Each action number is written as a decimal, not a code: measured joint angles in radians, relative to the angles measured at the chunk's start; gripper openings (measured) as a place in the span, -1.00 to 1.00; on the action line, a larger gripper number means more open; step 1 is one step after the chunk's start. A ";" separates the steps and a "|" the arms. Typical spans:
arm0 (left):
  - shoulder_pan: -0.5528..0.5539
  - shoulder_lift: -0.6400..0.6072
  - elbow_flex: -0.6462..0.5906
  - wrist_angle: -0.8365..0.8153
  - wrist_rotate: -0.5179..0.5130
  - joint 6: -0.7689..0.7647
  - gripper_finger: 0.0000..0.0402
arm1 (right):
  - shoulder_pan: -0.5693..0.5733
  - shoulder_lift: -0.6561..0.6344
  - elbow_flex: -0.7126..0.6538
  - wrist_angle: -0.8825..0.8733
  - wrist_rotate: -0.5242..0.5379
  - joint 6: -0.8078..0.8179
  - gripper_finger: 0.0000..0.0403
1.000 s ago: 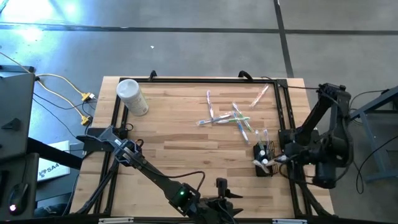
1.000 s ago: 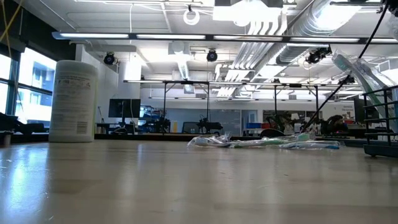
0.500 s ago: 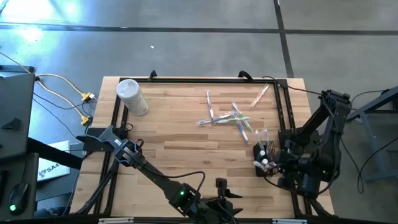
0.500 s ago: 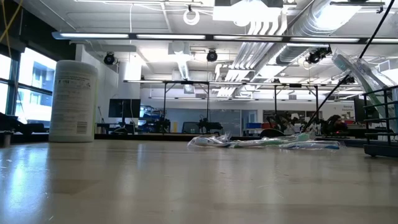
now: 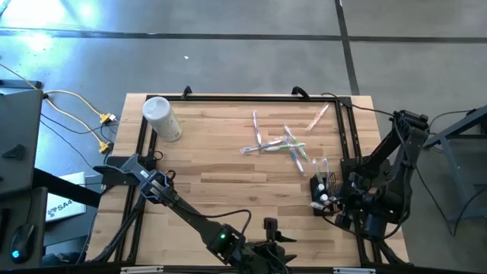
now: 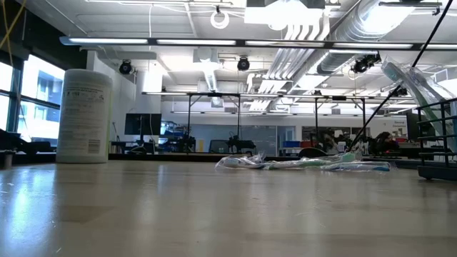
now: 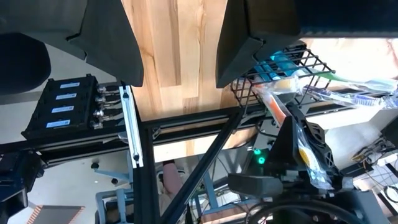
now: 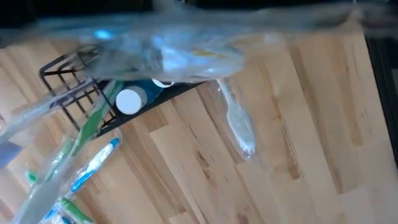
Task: Pick & Place toothbrushing station
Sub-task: Put the bottom orange toothbrush into the black mesh organizer
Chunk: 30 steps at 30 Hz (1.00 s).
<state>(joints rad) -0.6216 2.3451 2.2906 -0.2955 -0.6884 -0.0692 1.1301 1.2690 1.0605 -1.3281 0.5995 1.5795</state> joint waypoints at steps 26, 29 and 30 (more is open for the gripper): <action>0.000 0.000 0.000 0.000 0.000 0.000 -0.01 | -0.016 0.000 -0.155 0.190 -0.036 0.014 -0.70; 0.000 0.000 0.000 0.000 0.000 0.000 -0.01 | -0.016 0.000 -0.159 0.190 -0.043 0.014 -0.70; 0.000 0.000 0.000 0.000 0.000 0.000 -0.01 | -0.016 0.000 -0.159 0.193 -0.043 0.014 -0.69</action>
<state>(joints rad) -0.6216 2.3447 2.2906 -0.2951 -0.6884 -0.0696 1.1137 1.2686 0.9016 -1.1353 0.5564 1.5940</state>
